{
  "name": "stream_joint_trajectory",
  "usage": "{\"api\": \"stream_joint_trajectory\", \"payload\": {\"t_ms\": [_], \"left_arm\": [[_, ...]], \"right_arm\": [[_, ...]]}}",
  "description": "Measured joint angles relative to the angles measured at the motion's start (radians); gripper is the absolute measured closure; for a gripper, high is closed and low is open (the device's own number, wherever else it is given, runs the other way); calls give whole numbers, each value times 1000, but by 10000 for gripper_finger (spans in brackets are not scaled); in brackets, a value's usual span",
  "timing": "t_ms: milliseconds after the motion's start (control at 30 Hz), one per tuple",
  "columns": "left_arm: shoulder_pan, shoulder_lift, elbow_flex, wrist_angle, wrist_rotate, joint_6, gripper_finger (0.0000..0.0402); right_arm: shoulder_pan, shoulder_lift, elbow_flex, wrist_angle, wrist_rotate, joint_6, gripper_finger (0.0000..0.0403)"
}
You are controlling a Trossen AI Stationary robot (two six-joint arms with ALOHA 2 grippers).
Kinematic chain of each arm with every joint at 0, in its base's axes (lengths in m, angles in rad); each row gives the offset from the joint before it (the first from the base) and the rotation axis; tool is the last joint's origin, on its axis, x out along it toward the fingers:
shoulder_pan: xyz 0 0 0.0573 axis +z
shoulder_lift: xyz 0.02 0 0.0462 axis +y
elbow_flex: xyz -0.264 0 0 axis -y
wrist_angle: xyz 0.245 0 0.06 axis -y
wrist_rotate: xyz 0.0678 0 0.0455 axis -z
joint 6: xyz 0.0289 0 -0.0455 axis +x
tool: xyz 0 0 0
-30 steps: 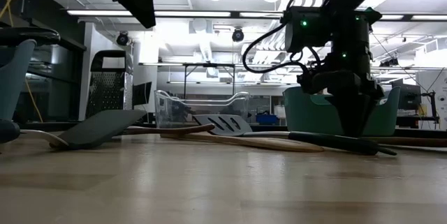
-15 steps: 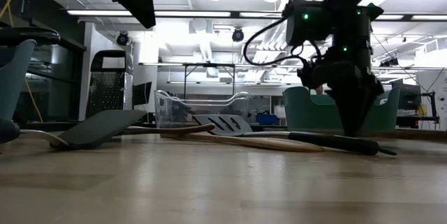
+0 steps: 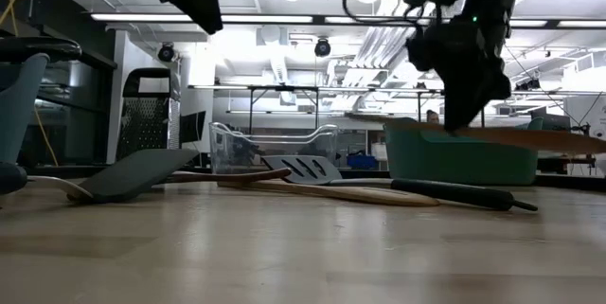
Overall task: Pick & Place Kitchen Items
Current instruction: Put the wooden spoon into the blue bin
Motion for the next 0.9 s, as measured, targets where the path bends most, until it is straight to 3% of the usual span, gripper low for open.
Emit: {"api": "stream_joint_trajectory", "payload": {"t_ms": [267,433,900], "left_arm": [[0,0,0,154,7,54,258],[0,0,0,319,67,116,247],[0,39,0,731,187,143,139]], "right_arm": [[-22,-98,0,83,57,-59,333],[-50,-150,0,181,57,-148,333],[-138,-289,1,483,-10,-433,334]]}}
